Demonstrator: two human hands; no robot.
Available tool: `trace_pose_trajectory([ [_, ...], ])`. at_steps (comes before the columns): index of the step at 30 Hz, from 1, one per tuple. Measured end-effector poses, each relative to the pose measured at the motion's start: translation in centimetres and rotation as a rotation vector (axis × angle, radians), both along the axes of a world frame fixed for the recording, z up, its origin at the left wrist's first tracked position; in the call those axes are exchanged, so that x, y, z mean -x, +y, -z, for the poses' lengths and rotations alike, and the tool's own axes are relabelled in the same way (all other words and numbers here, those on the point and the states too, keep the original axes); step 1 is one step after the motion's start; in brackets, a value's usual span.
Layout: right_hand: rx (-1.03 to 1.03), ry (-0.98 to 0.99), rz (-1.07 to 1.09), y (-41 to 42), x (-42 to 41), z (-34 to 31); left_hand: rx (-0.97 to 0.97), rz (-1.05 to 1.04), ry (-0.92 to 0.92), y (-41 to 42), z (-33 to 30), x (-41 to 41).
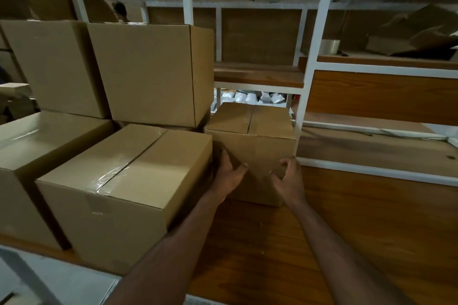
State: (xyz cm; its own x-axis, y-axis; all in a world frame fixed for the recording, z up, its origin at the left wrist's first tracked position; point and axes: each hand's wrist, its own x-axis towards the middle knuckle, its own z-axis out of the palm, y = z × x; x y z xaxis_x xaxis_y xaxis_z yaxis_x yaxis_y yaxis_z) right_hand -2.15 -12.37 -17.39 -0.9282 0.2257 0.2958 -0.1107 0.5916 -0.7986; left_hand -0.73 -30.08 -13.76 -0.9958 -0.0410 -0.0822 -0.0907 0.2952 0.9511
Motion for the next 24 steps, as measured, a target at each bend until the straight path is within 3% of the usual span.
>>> trace_pose_trajectory([
  [11,-0.129,-0.05,-0.187,-1.3,-0.4,-1.1,-0.074,-0.053,0.066,0.5,0.4,-0.3],
  [18,-0.166,-0.081,-0.132,0.1,-1.6,0.4,-0.108,0.054,0.111,1.1,0.6,-1.6],
  [24,-0.114,0.087,-0.077,1.9,-4.5,0.3,-0.141,0.046,0.084,2.8,0.7,-3.0],
])
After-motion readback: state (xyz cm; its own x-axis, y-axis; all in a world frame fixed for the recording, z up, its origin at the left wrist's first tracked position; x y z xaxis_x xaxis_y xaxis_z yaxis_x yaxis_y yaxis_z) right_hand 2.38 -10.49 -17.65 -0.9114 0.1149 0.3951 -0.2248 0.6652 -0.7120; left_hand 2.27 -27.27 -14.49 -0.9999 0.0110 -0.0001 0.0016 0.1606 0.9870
